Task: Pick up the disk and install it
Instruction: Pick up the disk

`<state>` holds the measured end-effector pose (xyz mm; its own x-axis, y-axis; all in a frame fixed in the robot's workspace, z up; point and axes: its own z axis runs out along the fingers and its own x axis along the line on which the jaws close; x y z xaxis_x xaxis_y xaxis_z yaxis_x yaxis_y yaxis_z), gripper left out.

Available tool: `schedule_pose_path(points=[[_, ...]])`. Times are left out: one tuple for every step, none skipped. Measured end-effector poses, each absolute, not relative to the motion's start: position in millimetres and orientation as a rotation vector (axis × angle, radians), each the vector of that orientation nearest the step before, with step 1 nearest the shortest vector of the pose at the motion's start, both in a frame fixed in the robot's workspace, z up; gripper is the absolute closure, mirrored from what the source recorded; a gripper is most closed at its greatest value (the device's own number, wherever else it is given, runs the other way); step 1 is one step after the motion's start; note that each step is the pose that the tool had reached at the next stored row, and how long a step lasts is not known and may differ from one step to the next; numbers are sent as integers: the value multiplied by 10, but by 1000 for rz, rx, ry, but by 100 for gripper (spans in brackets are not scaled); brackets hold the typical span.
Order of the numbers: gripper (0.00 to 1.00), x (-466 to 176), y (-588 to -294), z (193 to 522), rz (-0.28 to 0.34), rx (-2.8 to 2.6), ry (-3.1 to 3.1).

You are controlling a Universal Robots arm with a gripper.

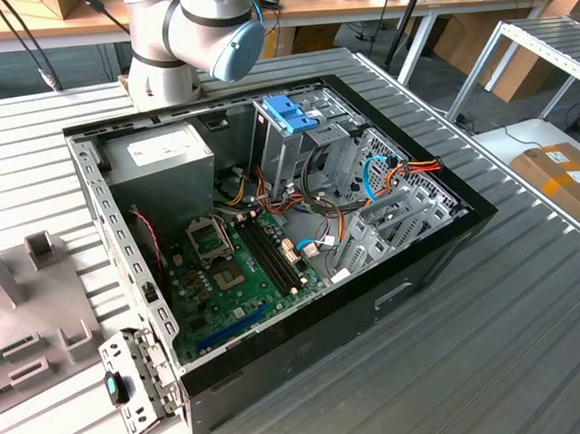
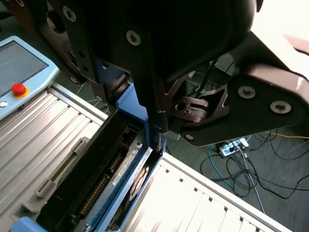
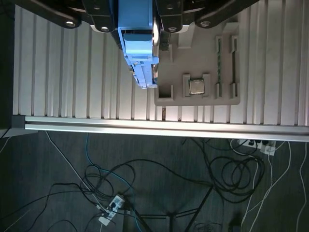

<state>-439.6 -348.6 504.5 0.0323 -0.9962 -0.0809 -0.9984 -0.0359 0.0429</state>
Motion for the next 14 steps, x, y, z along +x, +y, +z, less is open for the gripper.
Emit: schedule_pose_path(points=[[63,-4396,-3486,5055,138,-2238,2163],[63,-4397,-3486,5064,138,-2238,2163],[63,-4396,-3486,5072,138,-2238,2163],[63,-4396,-3486,5082,138,-2238,2163],[63,-4396,-3486,5089,138,-2238,2163],[63,-4396,-3486,5098,139,-2238,2163],[63,-4397,-3486,5105,139,-2238,2163],[63,-4397,-3486,5117,139,-2238,2162],[63,-4396,-3486,5128,140,-2237,2162],[63,-4396,-3486,5136,140,-2237,2162],[63,-4396,-3486,5143,141,-2237,2162],[63,-4396,-3486,5151,141,-2237,2161],[63,-4396,-3486,5168,142,-2236,2161],[63,-4396,-3486,5180,143,-2236,2161]])
